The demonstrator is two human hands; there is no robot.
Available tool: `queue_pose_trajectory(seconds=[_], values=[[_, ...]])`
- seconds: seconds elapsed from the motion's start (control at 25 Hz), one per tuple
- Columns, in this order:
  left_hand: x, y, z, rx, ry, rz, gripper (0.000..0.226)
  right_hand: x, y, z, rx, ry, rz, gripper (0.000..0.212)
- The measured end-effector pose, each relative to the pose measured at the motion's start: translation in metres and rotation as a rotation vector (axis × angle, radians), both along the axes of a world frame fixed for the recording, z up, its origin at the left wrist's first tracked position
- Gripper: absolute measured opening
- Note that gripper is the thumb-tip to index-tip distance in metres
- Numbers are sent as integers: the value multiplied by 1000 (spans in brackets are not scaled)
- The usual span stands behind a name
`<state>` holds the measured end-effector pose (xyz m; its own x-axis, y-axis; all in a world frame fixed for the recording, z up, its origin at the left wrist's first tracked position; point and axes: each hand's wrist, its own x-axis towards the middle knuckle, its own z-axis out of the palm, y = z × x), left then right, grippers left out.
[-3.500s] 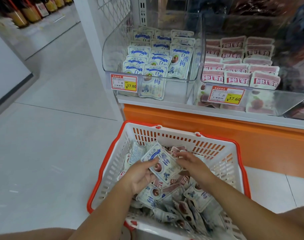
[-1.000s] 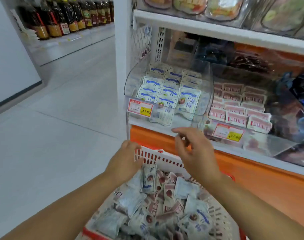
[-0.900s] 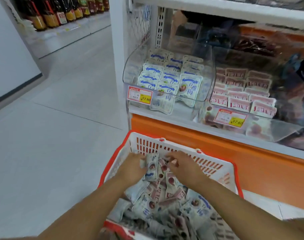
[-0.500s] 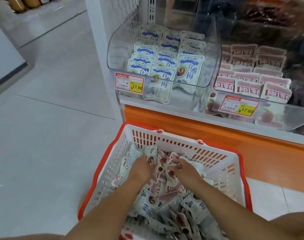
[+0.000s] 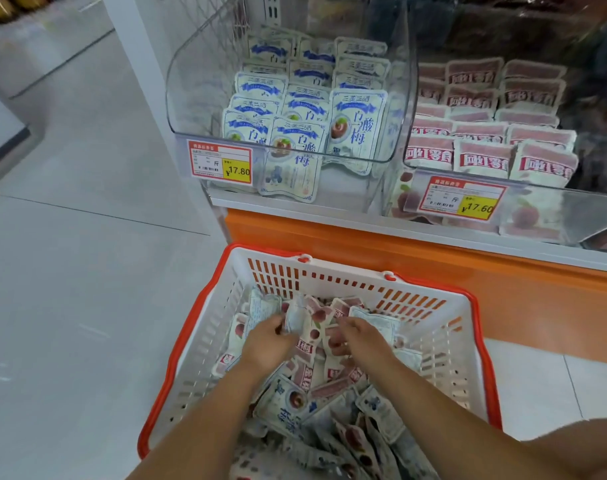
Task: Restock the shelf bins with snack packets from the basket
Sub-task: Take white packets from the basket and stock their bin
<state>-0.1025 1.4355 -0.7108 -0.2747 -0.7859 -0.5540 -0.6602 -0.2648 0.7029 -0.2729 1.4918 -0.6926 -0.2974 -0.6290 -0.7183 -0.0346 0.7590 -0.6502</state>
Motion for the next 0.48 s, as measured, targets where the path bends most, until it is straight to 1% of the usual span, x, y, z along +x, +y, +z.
queue_pose_trajectory(seconds=[0.04,0.12,0.16,0.2,0.28,0.32,0.36,0.4,0.44,0.48], values=[[5,2,1,5,78,-50,21,0,-1,4,12,-89,-51,42],[10,6,12,-81,93,-191,40,-1,-2,14,57,-326,-160,58],[12,9,17,-128,85,-225,47,-2,-1,18,61,-407,-175,59],[12,12,24,-165,101,-233,52,-2,1,20,48,-455,-149,53],[9,19,35,-181,220,-135,62,-1,5,23,-23,-481,-106,36],[5,23,42,-141,306,0,61,0,6,23,-64,-506,-111,34],[2,26,47,-67,413,166,53,2,8,26,-110,-540,-133,33],[-2,29,53,35,511,301,40,3,9,29,-164,-562,-150,32],[-5,33,57,143,587,358,27,3,12,34,-220,-553,-162,30],[-7,36,59,222,628,365,21,2,14,37,-268,-516,-159,28]])
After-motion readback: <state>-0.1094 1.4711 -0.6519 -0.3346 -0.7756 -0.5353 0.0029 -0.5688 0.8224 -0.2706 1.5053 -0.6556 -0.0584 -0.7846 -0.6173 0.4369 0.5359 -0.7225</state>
